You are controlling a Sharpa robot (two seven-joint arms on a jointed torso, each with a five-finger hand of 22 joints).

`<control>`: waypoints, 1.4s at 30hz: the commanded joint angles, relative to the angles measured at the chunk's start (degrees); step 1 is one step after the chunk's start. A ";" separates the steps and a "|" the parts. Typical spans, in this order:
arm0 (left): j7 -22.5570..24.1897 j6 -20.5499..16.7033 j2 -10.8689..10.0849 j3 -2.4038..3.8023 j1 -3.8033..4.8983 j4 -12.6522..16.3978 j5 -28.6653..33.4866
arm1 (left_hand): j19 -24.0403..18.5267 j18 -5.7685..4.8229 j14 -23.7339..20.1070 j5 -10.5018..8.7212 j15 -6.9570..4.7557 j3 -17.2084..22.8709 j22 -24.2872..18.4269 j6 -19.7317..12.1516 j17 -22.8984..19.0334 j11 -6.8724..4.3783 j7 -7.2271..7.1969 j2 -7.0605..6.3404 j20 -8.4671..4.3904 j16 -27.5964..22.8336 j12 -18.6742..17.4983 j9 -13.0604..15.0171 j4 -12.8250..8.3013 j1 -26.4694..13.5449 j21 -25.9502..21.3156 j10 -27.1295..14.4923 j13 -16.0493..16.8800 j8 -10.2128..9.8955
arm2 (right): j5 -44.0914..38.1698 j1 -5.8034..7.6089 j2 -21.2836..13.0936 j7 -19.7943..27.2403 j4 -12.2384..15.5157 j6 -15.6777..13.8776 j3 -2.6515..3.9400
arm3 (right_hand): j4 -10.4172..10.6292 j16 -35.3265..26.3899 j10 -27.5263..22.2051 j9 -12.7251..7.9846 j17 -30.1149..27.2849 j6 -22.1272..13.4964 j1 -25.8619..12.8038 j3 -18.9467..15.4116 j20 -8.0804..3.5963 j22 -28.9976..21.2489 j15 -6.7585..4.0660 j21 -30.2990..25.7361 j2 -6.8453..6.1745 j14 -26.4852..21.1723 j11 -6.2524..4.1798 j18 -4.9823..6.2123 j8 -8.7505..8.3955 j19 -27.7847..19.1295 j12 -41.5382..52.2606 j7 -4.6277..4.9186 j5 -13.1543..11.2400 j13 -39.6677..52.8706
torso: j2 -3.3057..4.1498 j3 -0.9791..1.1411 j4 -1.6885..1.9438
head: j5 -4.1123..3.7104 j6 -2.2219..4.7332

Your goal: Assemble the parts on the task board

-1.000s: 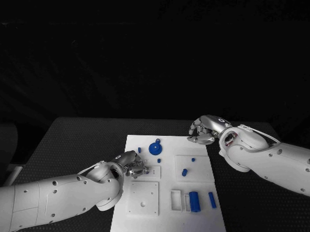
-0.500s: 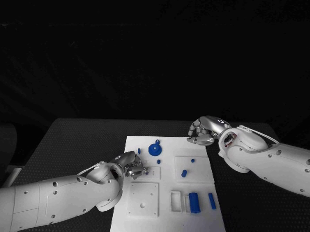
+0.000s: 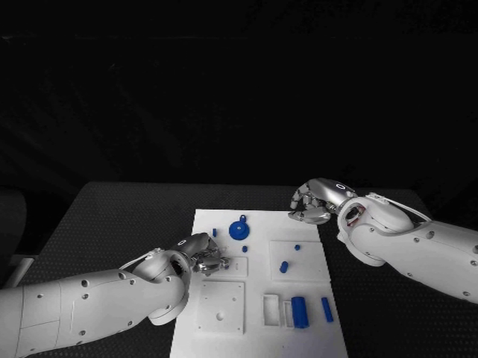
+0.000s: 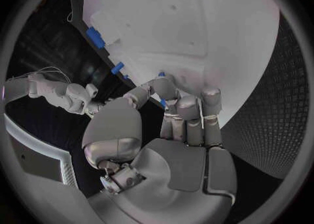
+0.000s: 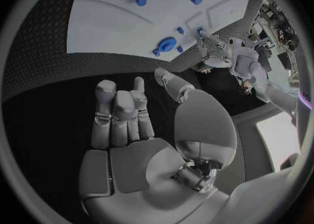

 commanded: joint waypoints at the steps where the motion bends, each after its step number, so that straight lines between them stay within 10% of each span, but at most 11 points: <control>1: -0.29 1.58 0.11 -0.08 -0.09 0.16 0.23 | -0.40 1.03 -0.21 -0.34 -0.27 -0.03 -0.13 4.71 -0.13 -0.30 -1.14 -1.20 -8.04 0.31 0.21 -0.07 0.33 -0.04 0.14 -0.74 -0.14 -0.37 | -0.15 -0.02 -0.03 0.25 0.12 0.60 0.02 | 0.36 -0.38 -0.39 -0.08 0.08 0.08 -0.30 0.02 -0.08 0.51 -0.16 -0.37 -0.45 -0.26 -0.15 2.04 -0.27 0.19 -0.20 0.43 0.23 -0.08 | -0.01 0.02 -0.03 | 0.12 -0.11; 18: -0.14 1.39 0.05 -0.07 -0.09 0.20 0.68 | -0.52 1.19 -0.30 -0.63 -0.09 0.04 -1.29 4.77 -0.93 -0.10 -0.97 -5.43 -8.01 0.82 0.71 -0.22 6.05 -0.70 0.81 -0.69 -0.72 -1.22 | -0.27 -0.02 -0.06 0.25 0.18 0.61 0.02 | 0.35 -0.40 -0.39 -0.08 0.09 0.08 -0.26 -0.02 -0.10 0.53 -0.16 -0.38 -0.48 -0.25 -0.15 2.04 -0.28 0.18 -0.19 0.42 0.29 -0.08 | -0.03 0.01 0.04 | 0.02 -0.05; 42: 0.59 0.48 -0.21 -0.01 -0.09 0.40 2.16 | -0.75 1.41 -0.40 -0.69 -0.08 -0.01 -1.98 4.81 -1.43 -0.07 -0.95 -7.16 -8.02 1.10 1.04 -0.15 9.86 -1.33 1.36 -0.79 -1.00 -1.56 | -0.57 -0.02 -0.08 0.30 -0.02 0.65 0.02 | 0.34 -0.41 -0.38 -0.07 0.11 0.10 -0.18 -0.06 -0.10 0.56 -0.15 -0.39 -0.47 -0.24 -0.15 2.04 -0.28 0.18 -0.19 0.42 0.34 -0.08 | -0.01 -0.03 -0.04 | -0.16 0.25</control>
